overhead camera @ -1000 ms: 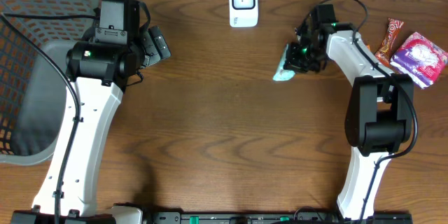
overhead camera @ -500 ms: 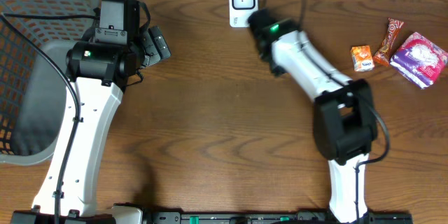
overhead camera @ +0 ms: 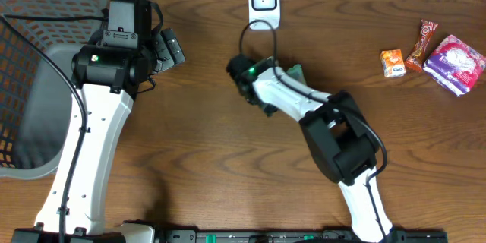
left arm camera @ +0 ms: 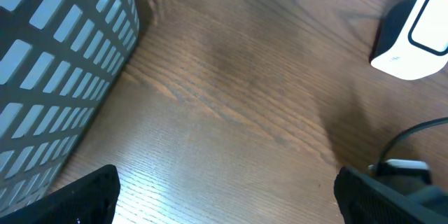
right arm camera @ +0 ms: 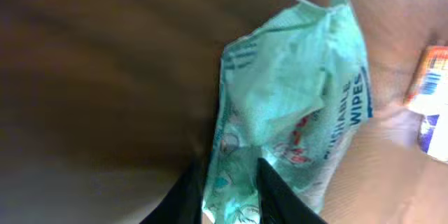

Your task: Scan the item barcode

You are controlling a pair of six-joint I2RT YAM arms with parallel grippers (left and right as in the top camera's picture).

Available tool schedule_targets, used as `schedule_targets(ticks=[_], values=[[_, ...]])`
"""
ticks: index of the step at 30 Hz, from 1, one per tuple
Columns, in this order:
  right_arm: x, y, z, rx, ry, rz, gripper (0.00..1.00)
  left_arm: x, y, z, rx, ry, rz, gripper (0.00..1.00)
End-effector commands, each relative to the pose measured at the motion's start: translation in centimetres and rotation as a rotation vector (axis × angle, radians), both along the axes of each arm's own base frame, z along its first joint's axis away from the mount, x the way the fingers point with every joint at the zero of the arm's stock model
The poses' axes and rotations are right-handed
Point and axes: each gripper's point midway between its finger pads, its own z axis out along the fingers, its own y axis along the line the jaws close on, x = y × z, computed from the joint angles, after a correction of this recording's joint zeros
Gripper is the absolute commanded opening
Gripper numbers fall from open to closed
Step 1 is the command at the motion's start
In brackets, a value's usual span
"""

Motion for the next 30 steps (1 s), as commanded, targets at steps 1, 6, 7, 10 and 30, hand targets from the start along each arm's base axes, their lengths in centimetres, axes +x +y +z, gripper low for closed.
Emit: schedule_targets(ticks=[1, 6, 7, 10, 30], values=[[1.2, 2.7, 1.3, 0.169, 0.009, -0.054, 0.28, 0.1, 0.2, 0.1, 0.002, 0.000, 0.012, 0.98], [3.6, 3.3, 6.0, 0.307, 0.085, 0.004, 0.51, 0.1, 0.2, 0.1, 0.002, 0.000, 0.012, 0.98], [3.8, 3.4, 6.7, 0.347, 0.128, 0.045, 0.58, 0.1, 0.2, 0.1, 0.002, 0.000, 0.012, 0.98], [3.3, 2.7, 7.5, 0.432, 0.245, 0.113, 0.67, 0.1, 0.2, 0.1, 0.002, 0.000, 0.012, 0.98], [2.6, -1.3, 0.3, 0.568, 0.306, -0.120, 0.01, 0.1, 0.2, 0.1, 0.002, 0.000, 0.012, 0.98]])
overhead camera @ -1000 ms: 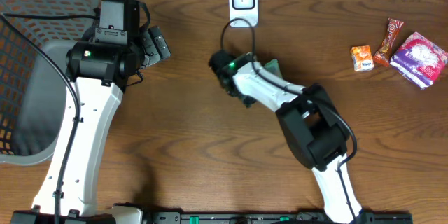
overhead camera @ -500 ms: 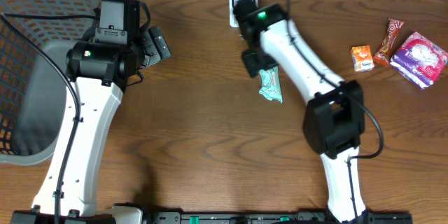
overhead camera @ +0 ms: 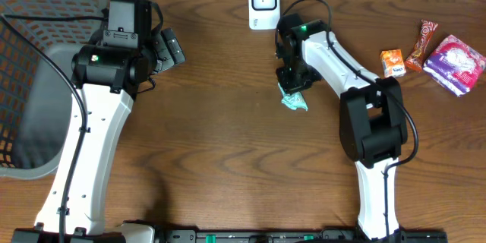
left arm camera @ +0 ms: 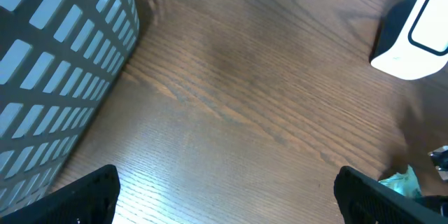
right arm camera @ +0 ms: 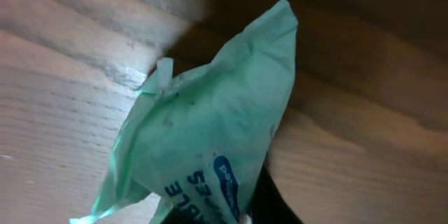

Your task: Scan the item barcode

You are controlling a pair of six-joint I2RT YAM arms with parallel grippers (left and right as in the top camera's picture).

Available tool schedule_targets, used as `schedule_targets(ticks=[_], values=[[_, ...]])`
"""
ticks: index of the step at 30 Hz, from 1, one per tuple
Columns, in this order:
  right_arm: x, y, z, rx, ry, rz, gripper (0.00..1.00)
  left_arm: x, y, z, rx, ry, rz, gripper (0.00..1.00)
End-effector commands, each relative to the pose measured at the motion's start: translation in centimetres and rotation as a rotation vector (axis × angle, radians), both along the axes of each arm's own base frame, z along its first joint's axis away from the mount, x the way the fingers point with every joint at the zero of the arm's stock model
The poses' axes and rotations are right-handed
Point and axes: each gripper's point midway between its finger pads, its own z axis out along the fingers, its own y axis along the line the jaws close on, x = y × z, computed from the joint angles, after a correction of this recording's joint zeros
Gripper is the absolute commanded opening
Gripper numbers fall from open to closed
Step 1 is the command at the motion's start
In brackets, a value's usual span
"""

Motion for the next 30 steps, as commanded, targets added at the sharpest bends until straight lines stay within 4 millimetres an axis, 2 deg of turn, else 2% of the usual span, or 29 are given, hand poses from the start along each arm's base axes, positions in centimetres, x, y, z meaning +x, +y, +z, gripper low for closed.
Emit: schedule_targets(ticks=[1, 6, 8, 9, 12, 15, 19, 22, 25, 28, 30], values=[[1.3, 0.9, 0.6, 0.027, -0.047, -0.048, 0.01, 0.1, 0.2, 0.1, 0.002, 0.000, 0.012, 0.98], [8.6, 3.1, 7.9, 0.131, -0.320, -0.119, 0.01, 0.1, 0.2, 0.1, 0.002, 0.000, 0.012, 0.98], [11.9, 4.6, 11.1, 0.199, -0.471, -0.114, 0.01, 0.1, 0.2, 0.1, 0.002, 0.000, 0.012, 0.98], [14.2, 5.7, 13.1, 0.252, -0.583, -0.110, 0.01, 0.1, 0.2, 0.1, 0.002, 0.000, 0.012, 0.98], [17.5, 7.1, 15.7, 0.315, -0.759, -0.109, 0.01, 0.1, 0.2, 0.1, 0.002, 0.000, 0.012, 0.98], [19.8, 6.9, 16.0, 0.287, -0.864, -0.138, 0.01, 0.1, 0.2, 0.1, 0.002, 0.000, 0.012, 0.98], [21.7, 6.9, 13.6, 0.266, -0.907, -0.158, 0.01, 0.1, 0.2, 0.1, 0.002, 0.000, 0.012, 0.98], [22.3, 6.0, 13.0, 0.228, -0.926, -0.183, 0.01, 0.1, 0.2, 0.1, 0.002, 0.000, 0.012, 0.98], [22.9, 3.9, 14.6, 0.176, -0.971, -0.219, 0.01, 0.1, 0.2, 0.1, 0.002, 0.000, 0.012, 0.98], [22.7, -0.2, 16.7, 0.046, -0.997, -0.284, 0.01, 0.1, 0.2, 0.1, 0.002, 0.000, 0.012, 0.98], [21.9, -4.5, 17.7, -0.112, -0.991, -0.326, 0.01, 0.1, 0.2, 0.1, 0.002, 0.000, 0.012, 0.98]])
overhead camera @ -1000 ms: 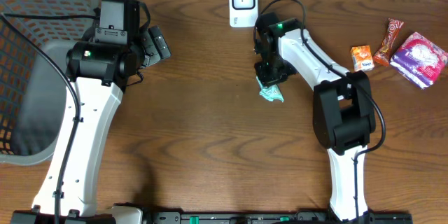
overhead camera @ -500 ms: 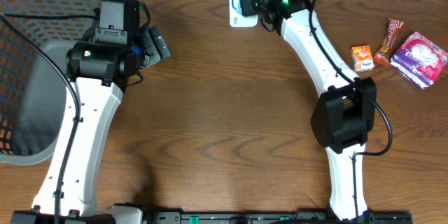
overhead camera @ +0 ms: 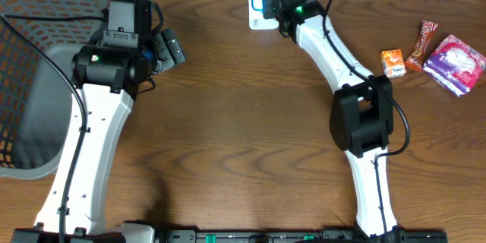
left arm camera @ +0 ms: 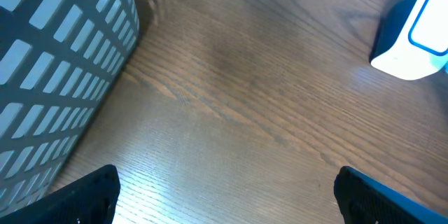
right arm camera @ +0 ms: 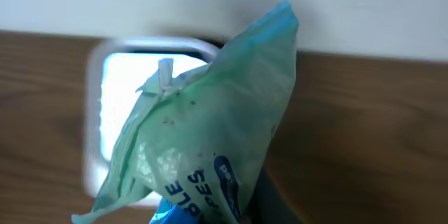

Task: Scan the item barcode
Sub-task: 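Carry the mint-green packet right and drop it on the item pile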

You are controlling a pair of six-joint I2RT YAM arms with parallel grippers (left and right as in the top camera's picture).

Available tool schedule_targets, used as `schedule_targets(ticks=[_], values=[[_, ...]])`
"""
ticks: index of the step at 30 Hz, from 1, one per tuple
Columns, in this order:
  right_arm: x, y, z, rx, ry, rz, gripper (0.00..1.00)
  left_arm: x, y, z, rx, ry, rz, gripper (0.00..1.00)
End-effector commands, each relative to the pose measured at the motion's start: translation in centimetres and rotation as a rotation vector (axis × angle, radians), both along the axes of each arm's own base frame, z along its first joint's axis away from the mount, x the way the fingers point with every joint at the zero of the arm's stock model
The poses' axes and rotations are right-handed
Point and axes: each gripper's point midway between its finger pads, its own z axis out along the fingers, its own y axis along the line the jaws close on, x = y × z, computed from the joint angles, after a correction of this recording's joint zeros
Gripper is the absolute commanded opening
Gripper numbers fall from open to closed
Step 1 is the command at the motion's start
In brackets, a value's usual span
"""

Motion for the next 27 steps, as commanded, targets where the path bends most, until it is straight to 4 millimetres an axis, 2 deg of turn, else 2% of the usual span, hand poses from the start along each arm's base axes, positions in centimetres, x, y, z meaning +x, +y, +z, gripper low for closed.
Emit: schedule_targets(ticks=[1, 3, 5, 8, 12, 15, 18, 19, 20, 21, 24, 27], values=[[-0.5, -10.1, 6.2, -0.225, -0.062, -0.262, 0.01, 0.1, 0.2, 0.1, 0.002, 0.000, 0.012, 0.98], [-2.7, -16.0, 5.4, -0.379, 0.040, -0.396, 0.01, 0.1, 0.2, 0.1, 0.002, 0.000, 0.012, 0.98], [-4.9, -19.8, 4.4, -0.484, 0.146, -0.464, 0.01, 0.1, 0.2, 0.1, 0.002, 0.000, 0.012, 0.98], [-7.8, -24.5, 2.4, -0.547, 0.296, -0.527, 0.01, 0.1, 0.2, 0.1, 0.002, 0.000, 0.012, 0.98], [-11.0, -29.5, 0.8, -0.481, 0.401, -0.685, 0.03, 0.1, 0.2, 0.1, 0.002, 0.000, 0.012, 0.98], [-12.3, -31.4, -0.3, -0.393, 0.460, -0.728, 0.27, 0.1, 0.2, 0.1, 0.002, 0.000, 0.012, 0.98], [-13.3, -32.0, -1.4, -0.298, 0.516, -0.745, 0.50, 0.1, 0.2, 0.1, 0.002, 0.000, 0.012, 0.98], [-13.7, -32.2, -1.6, -0.279, 0.524, -0.765, 0.67, 0.1, 0.2, 0.1, 0.002, 0.000, 0.012, 0.98], [-14.1, -32.4, -1.5, -0.267, 0.528, -0.792, 0.94, 0.1, 0.2, 0.1, 0.002, 0.000, 0.012, 0.98], [-14.3, -32.5, -1.4, -0.259, 0.528, -0.808, 0.99, 0.1, 0.2, 0.1, 0.002, 0.000, 0.012, 0.98], [-14.4, -32.2, -0.2, -0.239, 0.512, -0.801, 0.99, 0.1, 0.2, 0.1, 0.002, 0.000, 0.012, 0.98], [-14.5, -30.8, 2.8, -0.193, 0.458, -0.774, 0.99, 0.1, 0.2, 0.1, 0.002, 0.000, 0.012, 0.98]])
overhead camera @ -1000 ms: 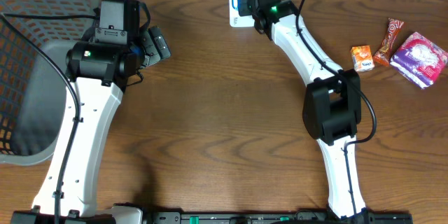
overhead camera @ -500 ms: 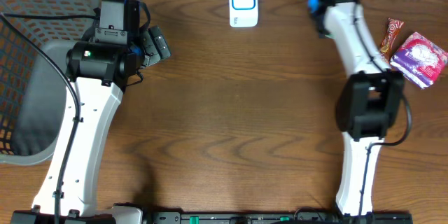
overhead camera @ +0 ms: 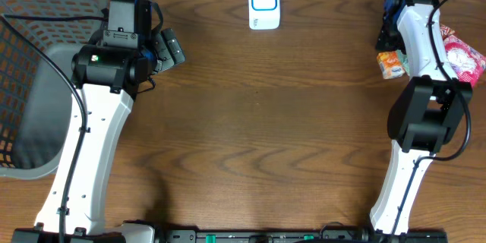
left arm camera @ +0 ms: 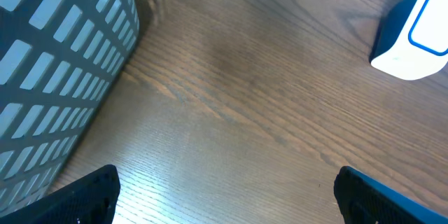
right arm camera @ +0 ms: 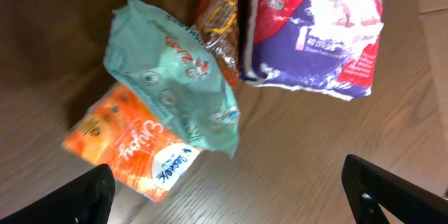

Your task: Scan the item barcode

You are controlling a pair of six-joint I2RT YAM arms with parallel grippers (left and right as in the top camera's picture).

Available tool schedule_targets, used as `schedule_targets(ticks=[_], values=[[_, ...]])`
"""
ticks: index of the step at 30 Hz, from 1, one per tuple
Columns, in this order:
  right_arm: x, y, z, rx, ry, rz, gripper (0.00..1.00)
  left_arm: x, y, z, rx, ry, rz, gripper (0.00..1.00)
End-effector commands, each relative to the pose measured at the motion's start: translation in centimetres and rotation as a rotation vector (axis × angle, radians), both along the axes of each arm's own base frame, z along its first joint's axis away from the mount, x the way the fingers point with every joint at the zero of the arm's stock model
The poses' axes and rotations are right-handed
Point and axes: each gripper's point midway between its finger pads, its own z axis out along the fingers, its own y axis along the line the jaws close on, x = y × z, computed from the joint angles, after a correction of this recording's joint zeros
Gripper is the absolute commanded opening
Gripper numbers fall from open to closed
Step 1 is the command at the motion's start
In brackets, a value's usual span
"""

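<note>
The teal wipes pack (right arm camera: 175, 84) lies loose at the table's far right, resting partly on an orange snack pack (right arm camera: 122, 147) and a brown bar (right arm camera: 220, 14). My right gripper (right arm camera: 236, 197) hangs open above it, fingers wide apart and empty; in the overhead view the right arm (overhead camera: 414, 23) hides the pack. The white scanner (overhead camera: 263, 4) stands at the back middle and also shows in the left wrist view (left arm camera: 414, 36). My left gripper (left arm camera: 224, 199) is open over bare wood, near the basket.
A purple and red pack (right arm camera: 315, 35) lies beside the brown bar. The orange pack (overhead camera: 391, 63) shows beside the right arm. A grey mesh basket (overhead camera: 34, 61) fills the left end of the table, its wall (left arm camera: 56, 70) close to the left gripper.
My right gripper held the wipes pack up against the scanner; now it is open at the far right and the pack lies on the other packs. The left arm has not moved.
My right gripper was shut on the wipes pack over the middle of the table, left of the scanner. Then it held the pack just in front of the scanner, then against its face. Now the pack lies released among the snacks at the right.
</note>
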Motion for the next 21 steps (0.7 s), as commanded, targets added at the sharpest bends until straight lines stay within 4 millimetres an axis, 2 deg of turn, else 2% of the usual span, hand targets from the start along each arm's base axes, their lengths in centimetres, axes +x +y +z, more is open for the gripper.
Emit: schedule_targets(ticks=[1, 6, 8, 9, 10, 14, 21], values=[[0.0, 2.3, 6.8, 0.051, -0.175, 0.008, 0.99, 0.1, 0.2, 0.1, 0.002, 0.000, 0.012, 0.98], [-1.2, 7.9, 14.1, 0.182, -0.335, 0.123, 0.99, 0.1, 0.2, 0.1, 0.002, 0.000, 0.012, 0.98], [-2.2, 10.4, 17.0, 0.224, -0.396, 0.184, 0.99, 0.1, 0.2, 0.1, 0.002, 0.000, 0.012, 0.98], [-3.2, 12.3, 18.8, 0.253, -0.426, 0.230, 0.99, 0.1, 0.2, 0.1, 0.002, 0.000, 0.012, 0.98], [-3.8, 13.8, 19.7, 0.268, -0.438, 0.265, 0.99, 0.1, 0.2, 0.1, 0.002, 0.000, 0.012, 0.98], [-7.0, 17.6, 22.3, 0.253, -0.442, 0.370, 0.97, 0.1, 0.2, 0.1, 0.002, 0.000, 0.012, 0.98], [-12.7, 22.2, 24.8, 0.221, -0.468, 0.521, 0.97, 0.1, 0.2, 0.1, 0.002, 0.000, 0.012, 0.98]])
